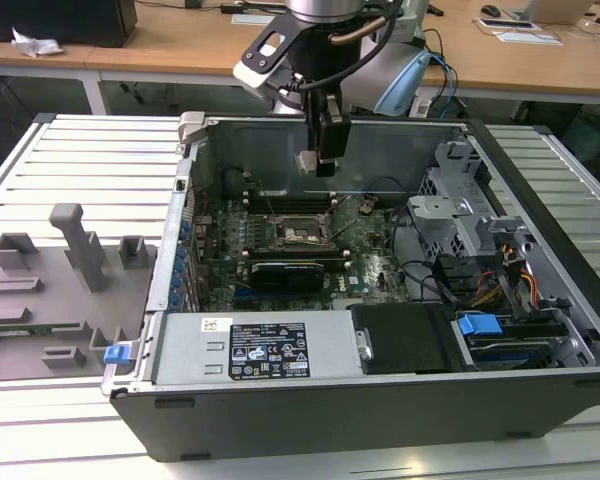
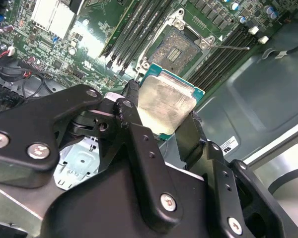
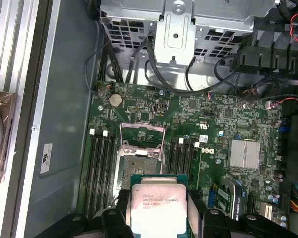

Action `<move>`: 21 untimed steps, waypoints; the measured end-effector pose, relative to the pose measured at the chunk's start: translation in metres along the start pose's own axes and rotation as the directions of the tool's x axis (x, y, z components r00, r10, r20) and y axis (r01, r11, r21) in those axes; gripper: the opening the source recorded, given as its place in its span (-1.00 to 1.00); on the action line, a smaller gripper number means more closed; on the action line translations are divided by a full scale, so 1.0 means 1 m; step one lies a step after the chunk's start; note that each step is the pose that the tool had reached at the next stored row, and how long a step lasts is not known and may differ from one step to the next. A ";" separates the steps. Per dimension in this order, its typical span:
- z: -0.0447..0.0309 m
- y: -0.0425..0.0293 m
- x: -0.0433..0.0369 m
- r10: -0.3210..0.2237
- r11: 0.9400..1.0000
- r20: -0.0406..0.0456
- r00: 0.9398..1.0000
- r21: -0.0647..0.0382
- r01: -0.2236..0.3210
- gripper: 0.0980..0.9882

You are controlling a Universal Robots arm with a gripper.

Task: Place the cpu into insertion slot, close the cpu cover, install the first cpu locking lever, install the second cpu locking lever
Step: 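Place the cpu into insertion slot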

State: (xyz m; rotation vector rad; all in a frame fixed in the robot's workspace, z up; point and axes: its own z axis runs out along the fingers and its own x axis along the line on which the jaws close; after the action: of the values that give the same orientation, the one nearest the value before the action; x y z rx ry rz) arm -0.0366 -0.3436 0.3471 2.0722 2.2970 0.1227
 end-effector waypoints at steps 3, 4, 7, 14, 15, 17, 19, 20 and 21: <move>0.0013 -0.0001 0.0000 0.000 1.000 0.000 1.000 0.000 0.000 0.00; 0.0019 -0.0002 0.0000 0.000 1.000 0.000 1.000 0.000 0.000 0.00; 0.0036 -0.0003 -0.0001 0.000 1.000 0.000 1.000 0.000 0.000 0.00; 0.0072 -0.0007 -0.0001 0.000 1.000 0.000 1.000 0.000 0.000 0.00; 0.0076 -0.0007 -0.0002 0.000 1.000 0.000 1.000 0.000 0.000 0.00; 0.0092 -0.0008 -0.0002 0.000 1.000 0.000 1.000 0.000 0.000 0.00; 0.0101 -0.0009 -0.0002 0.000 1.000 0.000 1.000 0.000 0.000 0.00; 0.0110 -0.0010 -0.0002 0.000 1.000 0.000 1.000 0.000 0.000 0.00; 0.0119 -0.0011 -0.0002 0.000 1.000 0.000 1.000 0.000 0.000 0.00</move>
State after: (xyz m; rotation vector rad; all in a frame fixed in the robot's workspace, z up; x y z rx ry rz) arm -0.0366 -0.3436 0.3351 2.0723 2.2970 0.1227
